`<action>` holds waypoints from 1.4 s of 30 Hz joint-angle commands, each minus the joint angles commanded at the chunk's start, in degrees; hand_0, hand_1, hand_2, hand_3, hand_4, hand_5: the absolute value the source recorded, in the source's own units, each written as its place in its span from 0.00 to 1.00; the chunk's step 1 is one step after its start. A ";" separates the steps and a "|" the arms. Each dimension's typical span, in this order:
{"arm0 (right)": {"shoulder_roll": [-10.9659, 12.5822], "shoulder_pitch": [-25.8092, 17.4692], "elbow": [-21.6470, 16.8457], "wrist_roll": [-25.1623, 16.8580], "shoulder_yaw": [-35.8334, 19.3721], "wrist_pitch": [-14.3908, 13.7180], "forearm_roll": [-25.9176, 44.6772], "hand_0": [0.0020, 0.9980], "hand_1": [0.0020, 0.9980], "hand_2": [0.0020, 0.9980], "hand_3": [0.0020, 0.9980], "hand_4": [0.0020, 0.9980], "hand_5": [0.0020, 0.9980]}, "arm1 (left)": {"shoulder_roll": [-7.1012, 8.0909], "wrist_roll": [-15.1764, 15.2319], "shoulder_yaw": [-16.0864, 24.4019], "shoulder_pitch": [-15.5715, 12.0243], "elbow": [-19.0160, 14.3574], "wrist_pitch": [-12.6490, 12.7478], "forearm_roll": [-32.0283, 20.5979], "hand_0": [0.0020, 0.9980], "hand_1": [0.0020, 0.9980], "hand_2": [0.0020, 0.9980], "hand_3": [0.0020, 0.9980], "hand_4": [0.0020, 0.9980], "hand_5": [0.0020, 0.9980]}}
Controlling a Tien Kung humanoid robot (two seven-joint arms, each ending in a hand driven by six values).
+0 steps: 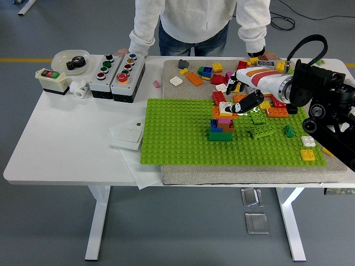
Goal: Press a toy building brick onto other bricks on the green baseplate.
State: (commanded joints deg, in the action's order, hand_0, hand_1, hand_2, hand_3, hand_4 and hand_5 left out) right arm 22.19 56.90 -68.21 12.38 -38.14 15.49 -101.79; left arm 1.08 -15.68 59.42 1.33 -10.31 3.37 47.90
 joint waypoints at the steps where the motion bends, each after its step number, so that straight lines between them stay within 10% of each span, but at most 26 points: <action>1: 0.23 -0.12 -0.16 -0.05 -0.67 -0.18 0.05 0.68 0.62 0.71 0.65 0.87 0.40 | -0.02 -0.04 0.15 -0.04 0.00 -0.02 0.18 0.89 0.84 0.84 0.64 0.72 0.64; 18: 3.76 -4.32 0.05 3.12 -10.63 -2.34 -3.97 0.75 0.70 0.77 0.81 0.94 0.44 | -0.18 -0.15 1.21 -0.21 0.00 0.01 1.12 0.89 0.84 0.84 0.64 0.72 0.64; 28: 6.80 -9.60 1.14 12.37 -13.80 2.08 -3.39 0.75 0.71 0.77 0.81 1.00 0.54 | -0.39 -0.13 1.57 -0.10 0.00 0.01 1.21 0.89 0.84 0.84 0.64 0.72 0.64; 42: 3.96 -14.49 1.08 14.08 -12.24 -3.18 -0.14 0.76 0.71 0.77 0.81 1.00 0.65 | -0.54 -0.15 1.83 -0.32 0.00 0.00 1.79 0.88 0.84 0.84 0.64 0.72 0.65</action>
State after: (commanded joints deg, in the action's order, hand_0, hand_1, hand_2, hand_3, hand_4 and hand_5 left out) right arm 26.15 42.41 -67.12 26.46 -50.39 12.31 -101.93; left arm 0.55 -15.83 61.25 1.01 -10.31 3.37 49.69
